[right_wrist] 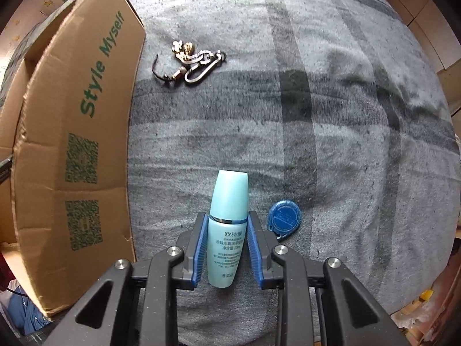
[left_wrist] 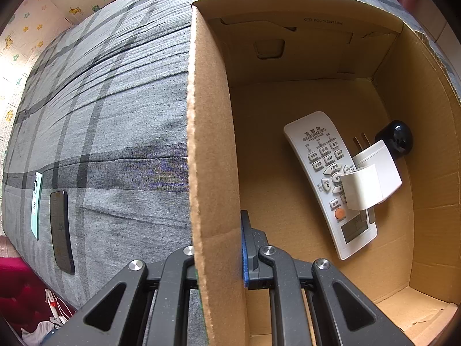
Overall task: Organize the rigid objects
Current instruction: 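Lower the open right gripper around the light-blue lotion bottle, then grasp the light-blue lotion bottle with the right gripper, then lift the lotion bottle and carry it over the box with the right gripper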
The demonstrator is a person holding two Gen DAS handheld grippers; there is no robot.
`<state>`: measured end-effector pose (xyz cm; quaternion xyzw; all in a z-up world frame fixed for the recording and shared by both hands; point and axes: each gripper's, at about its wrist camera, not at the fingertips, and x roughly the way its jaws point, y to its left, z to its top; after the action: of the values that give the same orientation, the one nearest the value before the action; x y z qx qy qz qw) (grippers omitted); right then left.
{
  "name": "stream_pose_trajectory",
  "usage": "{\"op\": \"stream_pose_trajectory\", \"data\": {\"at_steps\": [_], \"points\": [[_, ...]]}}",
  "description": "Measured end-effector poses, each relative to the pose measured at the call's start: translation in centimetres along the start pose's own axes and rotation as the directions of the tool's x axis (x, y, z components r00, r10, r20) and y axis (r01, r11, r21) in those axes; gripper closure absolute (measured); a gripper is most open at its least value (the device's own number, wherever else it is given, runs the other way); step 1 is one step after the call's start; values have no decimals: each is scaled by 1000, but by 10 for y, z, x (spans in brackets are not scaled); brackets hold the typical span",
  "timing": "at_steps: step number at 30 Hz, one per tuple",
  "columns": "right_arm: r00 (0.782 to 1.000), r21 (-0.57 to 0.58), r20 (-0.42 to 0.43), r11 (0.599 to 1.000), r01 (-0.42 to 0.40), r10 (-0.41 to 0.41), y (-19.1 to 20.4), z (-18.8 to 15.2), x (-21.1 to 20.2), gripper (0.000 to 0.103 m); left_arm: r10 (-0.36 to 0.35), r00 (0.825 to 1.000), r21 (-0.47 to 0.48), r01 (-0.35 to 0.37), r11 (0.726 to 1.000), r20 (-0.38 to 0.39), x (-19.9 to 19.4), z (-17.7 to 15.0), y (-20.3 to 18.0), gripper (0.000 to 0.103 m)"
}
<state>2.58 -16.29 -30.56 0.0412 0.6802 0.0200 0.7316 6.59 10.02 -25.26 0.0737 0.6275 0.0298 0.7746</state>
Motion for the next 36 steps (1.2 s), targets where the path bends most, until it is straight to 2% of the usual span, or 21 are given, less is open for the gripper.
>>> {"op": "stream_pose_trajectory", "data": {"at_steps": [15,24,36], "points": [[998,-54,58,999,-4,7,12,33,-50,75,-2,1000,-1,2,1000,1,1,0,0,90],[993,-84,118,996,-10,20,20,35,-78,75,-7,1000,-3,7,1000,1,1,-1,0,90],[983,-146,176,989,-16,42,50,55,-106,75,-15,1000,-5,15,1000,0,2,-1,3,90]]}}
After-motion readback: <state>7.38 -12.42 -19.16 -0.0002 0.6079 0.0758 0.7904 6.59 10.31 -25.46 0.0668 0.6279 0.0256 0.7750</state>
